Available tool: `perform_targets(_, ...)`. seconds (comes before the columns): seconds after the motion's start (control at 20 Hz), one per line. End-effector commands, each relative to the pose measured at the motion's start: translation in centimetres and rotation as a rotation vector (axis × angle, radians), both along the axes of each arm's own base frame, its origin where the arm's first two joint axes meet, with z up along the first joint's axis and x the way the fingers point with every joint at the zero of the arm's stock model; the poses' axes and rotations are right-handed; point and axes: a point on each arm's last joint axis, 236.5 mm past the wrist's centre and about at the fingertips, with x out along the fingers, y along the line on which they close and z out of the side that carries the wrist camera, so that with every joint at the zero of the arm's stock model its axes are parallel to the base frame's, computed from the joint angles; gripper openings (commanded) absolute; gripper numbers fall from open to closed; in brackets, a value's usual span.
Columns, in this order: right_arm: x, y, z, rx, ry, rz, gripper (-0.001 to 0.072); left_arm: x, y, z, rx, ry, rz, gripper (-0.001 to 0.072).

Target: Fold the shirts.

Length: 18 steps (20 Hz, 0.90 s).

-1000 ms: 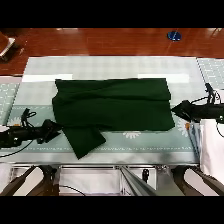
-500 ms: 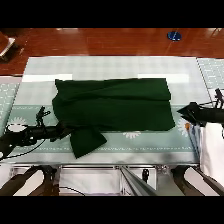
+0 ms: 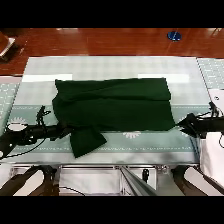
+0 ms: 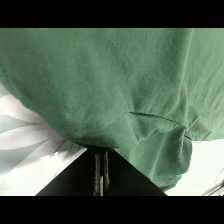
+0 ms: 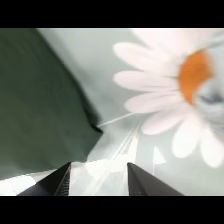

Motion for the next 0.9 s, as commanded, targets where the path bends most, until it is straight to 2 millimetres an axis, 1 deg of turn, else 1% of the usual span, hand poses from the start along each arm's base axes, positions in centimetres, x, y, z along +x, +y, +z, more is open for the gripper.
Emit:
perform_targets(0.0,0.9,1.9,-1.6,0.031,0.014,0.039,0.041,0.0,-0.1,0.1,-0.004,-0.001,0.001,0.0018)
perform_targets(0.1,2.5,2.4,-2.4,0.025,-0.016,0.018,0.041,0.0,-0.1,0.1,-0.005,0.001,0.003,0.0018)
perform_targets(0.2,3.8,3.2,-2.7,0.037,-0.044,-0.003,0.0389,0.4,0.0,0.3,-0.007,-0.007,0.009,0.0018)
perform_targets(0.25,4.4,3.5,-2.6,0.034,-0.059,0.005,0.0294,0.8,0.1,0.6,-0.003,-0.02,0.011,0.0019)
perform_targets(0.3,5.0,3.8,-2.4,0.026,-0.082,0.027,0.0157,1.5,0.3,1.0,0.002,-0.037,0.012,0.0018)
perform_targets(0.35,5.9,4.1,-1.6,0.024,-0.127,0.072,0.0022,2.3,0.5,1.6,0.009,-0.06,0.013,0.0018)
perform_targets(0.4,6.8,4.3,-0.6,0.024,-0.164,0.107,0.0022,3.4,0.8,2.4,0.016,-0.09,0.012,0.0018)
perform_targets(0.5,9.0,3.7,1.8,0.007,-0.224,0.136,0.0022,6.1,1.4,4.8,0.034,-0.17,0.01,0.0018)
perform_targets(0.55,10.3,3.1,3.2,-0.013,-0.261,0.147,0.0022,7.9,2.0,6.4,0.05,-0.226,0.013,0.0018)
perform_targets(0.65,12.9,2.1,5.9,-0.047,-0.337,0.149,0.0022,11.9,3.7,9.8,0.106,-0.344,0.057,0.0018)
perform_targets(0.7,14.2,1.6,6.8,-0.059,-0.361,0.14,0.0022,14.0,4.8,11.1,0.138,-0.395,0.091,0.0018)
perform_targets(0.75,15.3,1.1,7.1,-0.066,-0.371,0.123,0.0022,15.8,5.6,12.1,0.144,-0.418,0.129,0.0018)
perform_targets(0.8,16.5,0.7,7.3,-0.063,-0.38,0.109,0.0022,17.6,6.1,12.8,0.145,-0.436,0.146,0.0018)
perform_targets(0.85,17.6,0.7,7.4,-0.045,-0.392,0.097,0.0022,18.9,6.2,13.0,0.138,-0.438,0.145,0.0018)
